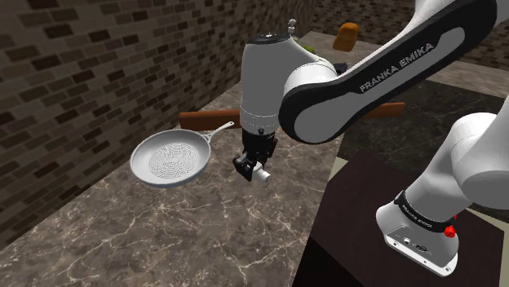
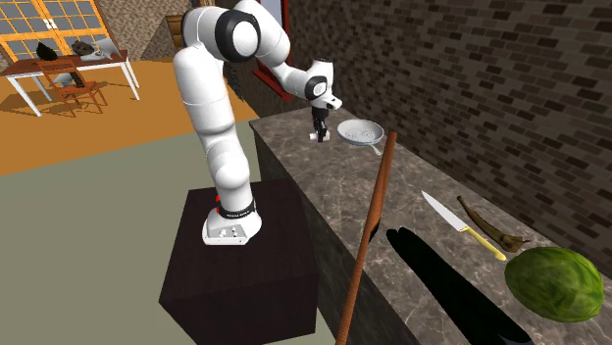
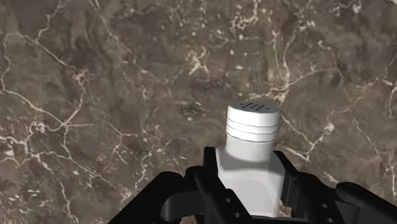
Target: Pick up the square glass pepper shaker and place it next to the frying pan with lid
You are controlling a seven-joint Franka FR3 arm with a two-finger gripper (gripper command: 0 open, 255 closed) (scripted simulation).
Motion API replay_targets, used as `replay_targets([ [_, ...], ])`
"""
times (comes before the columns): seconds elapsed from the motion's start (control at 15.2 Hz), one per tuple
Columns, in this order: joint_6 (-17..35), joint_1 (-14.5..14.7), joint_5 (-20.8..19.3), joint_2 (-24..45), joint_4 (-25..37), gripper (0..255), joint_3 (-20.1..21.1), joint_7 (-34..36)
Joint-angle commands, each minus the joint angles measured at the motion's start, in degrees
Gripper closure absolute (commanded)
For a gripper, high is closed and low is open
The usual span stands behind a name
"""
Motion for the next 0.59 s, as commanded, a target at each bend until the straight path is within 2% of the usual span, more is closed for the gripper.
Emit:
replay_targets([
  [0.0,1.8,0.0,-0.7,1.3,-0.5,255,0.1,0.5],
  [0.53,8.2,0.0,-4.1,6.7,-2.0,255,0.0,2.9],
])
